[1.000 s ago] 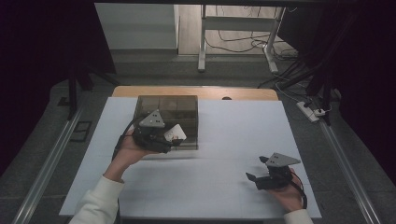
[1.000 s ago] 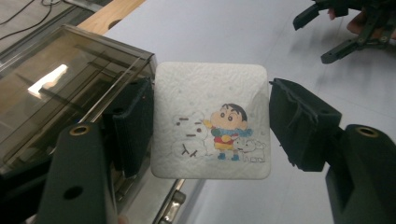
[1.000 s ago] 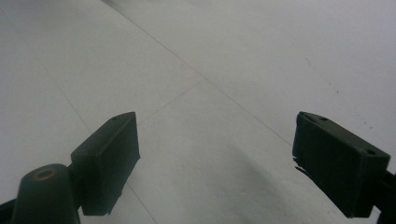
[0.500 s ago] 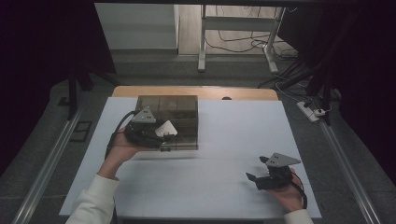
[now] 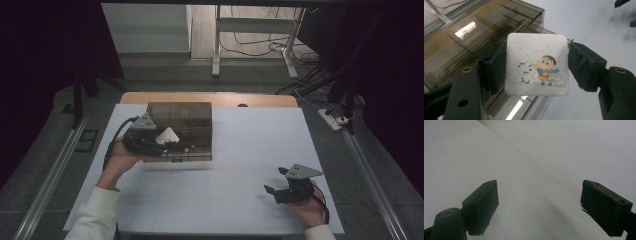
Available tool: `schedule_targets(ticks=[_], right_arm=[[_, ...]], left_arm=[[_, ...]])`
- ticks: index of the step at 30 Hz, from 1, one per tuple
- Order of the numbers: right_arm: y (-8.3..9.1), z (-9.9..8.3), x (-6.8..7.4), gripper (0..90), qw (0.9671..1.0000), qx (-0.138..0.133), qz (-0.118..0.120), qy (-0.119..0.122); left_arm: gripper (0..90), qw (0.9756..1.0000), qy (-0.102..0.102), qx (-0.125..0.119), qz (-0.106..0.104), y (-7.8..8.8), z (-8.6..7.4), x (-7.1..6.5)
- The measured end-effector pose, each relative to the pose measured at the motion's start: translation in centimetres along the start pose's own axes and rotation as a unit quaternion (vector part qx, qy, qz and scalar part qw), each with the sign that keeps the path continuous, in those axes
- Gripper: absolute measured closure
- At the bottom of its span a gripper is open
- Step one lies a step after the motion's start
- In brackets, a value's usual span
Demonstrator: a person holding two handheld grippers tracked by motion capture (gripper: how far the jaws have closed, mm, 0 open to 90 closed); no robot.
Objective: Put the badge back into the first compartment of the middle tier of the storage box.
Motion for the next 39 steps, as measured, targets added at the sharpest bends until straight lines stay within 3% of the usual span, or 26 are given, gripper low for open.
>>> schedule_targets(ticks=[15,22,30,39], right_arm=[[0.0,0.0,0.0,14.8,1.0,0.001,0.002,-0.001],[0.0,-0.1,0.0,14.8,1.0,0.001,0.002,-0.002],[0.0,-0.1,0.0,14.8,1.0,0.003,0.003,-0.002],[0.0,-0.1,0.0,14.9,1.0,0.003,0.003,-0.002]], left_arm=[[32.7,0.9994,0.019,0.028,-0.003,-0.8,-2.4,2.3],[32.7,0.9979,0.025,0.059,-0.001,-2.0,-3.6,3.3],[32.7,0.996,0.031,0.082,-0.017,-2.9,-4.6,3.8],[32.6,0.9948,0.034,0.095,-0.011,-3.5,-5.1,4.3]])
Point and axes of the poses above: each handheld gripper's, and its own axes: y roughly backward along the jaws, z roughly out of its top, x roughly to its left, the point moved 8 cm from there along -y, roughly forward along the jaws, and after that the axes turned 15 degrees about x, right-handed, at the moved point
